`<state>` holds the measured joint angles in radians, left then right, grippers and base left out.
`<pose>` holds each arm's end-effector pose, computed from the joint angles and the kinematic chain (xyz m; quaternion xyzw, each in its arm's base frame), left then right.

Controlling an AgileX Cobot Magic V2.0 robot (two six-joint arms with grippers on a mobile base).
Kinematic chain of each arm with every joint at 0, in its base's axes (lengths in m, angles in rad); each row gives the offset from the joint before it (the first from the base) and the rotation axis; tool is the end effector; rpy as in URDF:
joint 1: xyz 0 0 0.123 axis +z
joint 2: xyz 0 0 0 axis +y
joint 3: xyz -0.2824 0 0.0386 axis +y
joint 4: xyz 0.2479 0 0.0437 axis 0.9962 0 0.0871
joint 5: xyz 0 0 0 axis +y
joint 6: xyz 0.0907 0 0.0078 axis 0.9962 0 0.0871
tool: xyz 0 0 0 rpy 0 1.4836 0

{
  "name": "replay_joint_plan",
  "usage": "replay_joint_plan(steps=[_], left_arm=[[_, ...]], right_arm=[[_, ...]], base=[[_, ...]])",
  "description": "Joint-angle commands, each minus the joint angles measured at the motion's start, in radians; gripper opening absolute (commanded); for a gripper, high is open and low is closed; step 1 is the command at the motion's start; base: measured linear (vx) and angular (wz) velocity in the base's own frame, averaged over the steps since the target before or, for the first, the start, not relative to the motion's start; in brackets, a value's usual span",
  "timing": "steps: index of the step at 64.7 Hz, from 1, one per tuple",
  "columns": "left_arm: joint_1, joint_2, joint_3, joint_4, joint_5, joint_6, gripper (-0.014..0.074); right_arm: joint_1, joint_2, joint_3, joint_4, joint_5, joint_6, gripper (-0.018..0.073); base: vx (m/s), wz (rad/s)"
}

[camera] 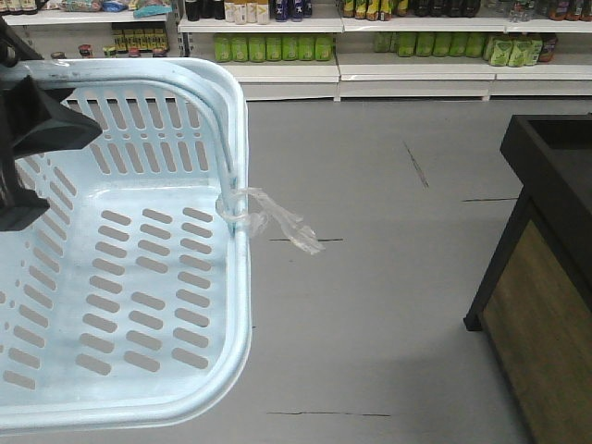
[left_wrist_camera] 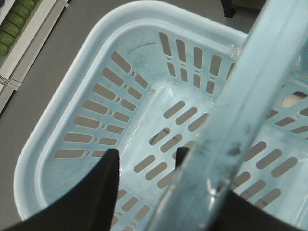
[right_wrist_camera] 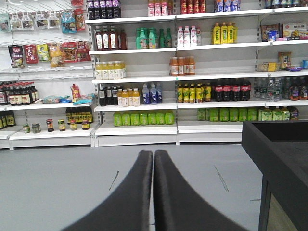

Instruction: Pick three apples into basket with both arms

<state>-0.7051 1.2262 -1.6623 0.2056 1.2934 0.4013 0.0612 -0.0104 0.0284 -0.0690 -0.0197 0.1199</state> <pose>0.1727 -0.1235 0.4843 0.4706 0.7860 0.0420 0.3986 0.0564 0.0036 0.2058 -0.0040 0.6750 0.0418 0.7366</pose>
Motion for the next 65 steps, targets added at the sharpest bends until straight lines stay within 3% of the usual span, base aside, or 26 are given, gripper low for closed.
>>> replay_joint_plan(steps=[1,65], left_arm=[[-0.005,-0.025,-0.033,0.012,-0.043,-0.014,-0.0006],[-0.005,-0.025,-0.033,0.012,-0.043,-0.014,-0.0006]], right_arm=[[0.0,-0.011,0.014,-0.009,-0.072,-0.002,-0.0009],[0.0,-0.011,0.014,-0.009,-0.072,-0.002,-0.0009]], base=[[0.12,0.0],[0.15,-0.01]])
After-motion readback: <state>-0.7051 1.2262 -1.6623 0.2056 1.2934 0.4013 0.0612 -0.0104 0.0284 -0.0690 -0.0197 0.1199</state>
